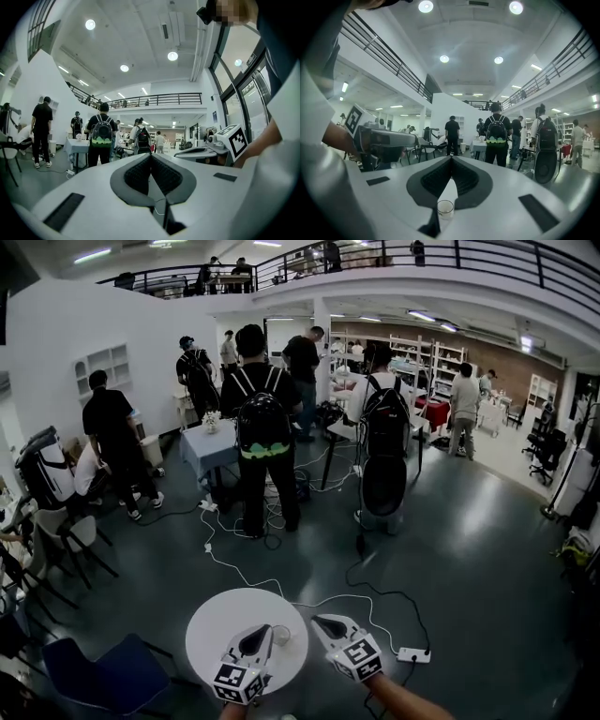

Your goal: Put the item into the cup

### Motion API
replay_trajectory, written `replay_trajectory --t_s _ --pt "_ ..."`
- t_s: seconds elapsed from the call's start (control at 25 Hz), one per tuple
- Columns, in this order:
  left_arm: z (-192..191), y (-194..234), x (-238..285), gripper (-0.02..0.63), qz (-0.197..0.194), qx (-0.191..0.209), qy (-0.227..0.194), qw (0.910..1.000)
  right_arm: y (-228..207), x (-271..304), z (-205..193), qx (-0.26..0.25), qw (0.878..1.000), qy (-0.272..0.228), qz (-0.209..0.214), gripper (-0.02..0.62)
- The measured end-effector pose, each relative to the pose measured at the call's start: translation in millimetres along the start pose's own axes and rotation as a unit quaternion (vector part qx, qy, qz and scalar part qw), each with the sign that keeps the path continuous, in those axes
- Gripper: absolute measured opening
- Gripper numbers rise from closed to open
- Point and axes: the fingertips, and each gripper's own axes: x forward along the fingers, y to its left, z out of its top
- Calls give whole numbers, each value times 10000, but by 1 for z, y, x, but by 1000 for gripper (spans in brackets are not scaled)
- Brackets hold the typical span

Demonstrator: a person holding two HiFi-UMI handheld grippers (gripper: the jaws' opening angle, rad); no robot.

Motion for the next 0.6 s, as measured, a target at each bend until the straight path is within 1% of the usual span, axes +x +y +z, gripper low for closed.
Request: replay_trajectory --t_s 0.2,0.4,0.6 --pt "-3 -20 0 15 55 56 21 10000 -6 -19 1 -27 10000 -8 83 15" --pt "2 -48 3 15 152 100 14 9998 -18 -44 4 -69 9998 -29 162 15" --pt "8 -73 3 15 256 10 6 9997 -27 -66 7 -69 9997 -58 247 15"
